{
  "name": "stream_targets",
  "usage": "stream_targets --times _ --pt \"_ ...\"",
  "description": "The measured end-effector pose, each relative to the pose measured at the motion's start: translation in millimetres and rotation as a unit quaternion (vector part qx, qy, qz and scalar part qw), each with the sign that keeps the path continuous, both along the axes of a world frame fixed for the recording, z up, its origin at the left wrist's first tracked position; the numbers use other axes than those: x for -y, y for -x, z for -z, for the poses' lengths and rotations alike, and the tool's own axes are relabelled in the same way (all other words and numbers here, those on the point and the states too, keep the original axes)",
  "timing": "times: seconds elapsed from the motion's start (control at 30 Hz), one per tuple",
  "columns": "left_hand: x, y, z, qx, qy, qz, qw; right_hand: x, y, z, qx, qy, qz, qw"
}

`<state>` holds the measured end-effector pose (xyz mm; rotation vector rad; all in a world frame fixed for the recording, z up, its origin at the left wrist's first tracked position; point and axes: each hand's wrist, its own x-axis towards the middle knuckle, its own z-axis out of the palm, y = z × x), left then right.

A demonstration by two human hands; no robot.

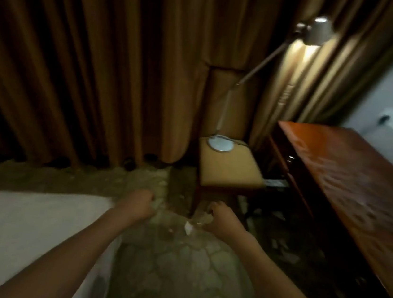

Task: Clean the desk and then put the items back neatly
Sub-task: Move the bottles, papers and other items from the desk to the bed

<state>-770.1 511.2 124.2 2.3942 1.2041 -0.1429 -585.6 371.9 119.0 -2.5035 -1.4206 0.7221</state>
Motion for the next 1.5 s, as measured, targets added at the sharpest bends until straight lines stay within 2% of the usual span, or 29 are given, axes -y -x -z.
stream_targets --times 0.1,0.27,0.63,0.73,0.87,1.1,1.2,1.37,1.5 --pt "17 -87 -15 -0.004 -0.003 0.110 0.994 43 -52 -6 0.006 -0.002 0.085 0.996" --pt "42 -199 -29 -0.011 -0.006 0.223 0.975 85 -118 -7 -0.006 -0.025 0.174 0.984" --pt "33 -408 -18 -0.022 -0.005 0.376 0.926 92 -274 5 -0.004 -0.017 0.307 0.952" --pt "21 -469 -20 -0.034 -0.018 0.403 0.914 82 -315 6 -0.022 -0.027 0.349 0.936" --pt "21 -548 -24 -0.057 -0.035 0.470 0.880 91 -352 5 -0.031 -0.051 0.417 0.907" --pt "104 -665 -16 -0.082 -0.023 0.600 0.795 163 -406 13 -0.050 -0.047 0.551 0.832" --pt "145 -709 -4 -0.090 -0.001 0.633 0.769 196 -440 21 -0.056 -0.051 0.585 0.807" --pt "205 -799 6 -0.091 -0.021 0.655 0.750 245 -522 36 -0.054 -0.064 0.632 0.771" --pt "239 -875 5 -0.075 -0.016 0.651 0.755 280 -589 38 -0.054 -0.070 0.631 0.771"
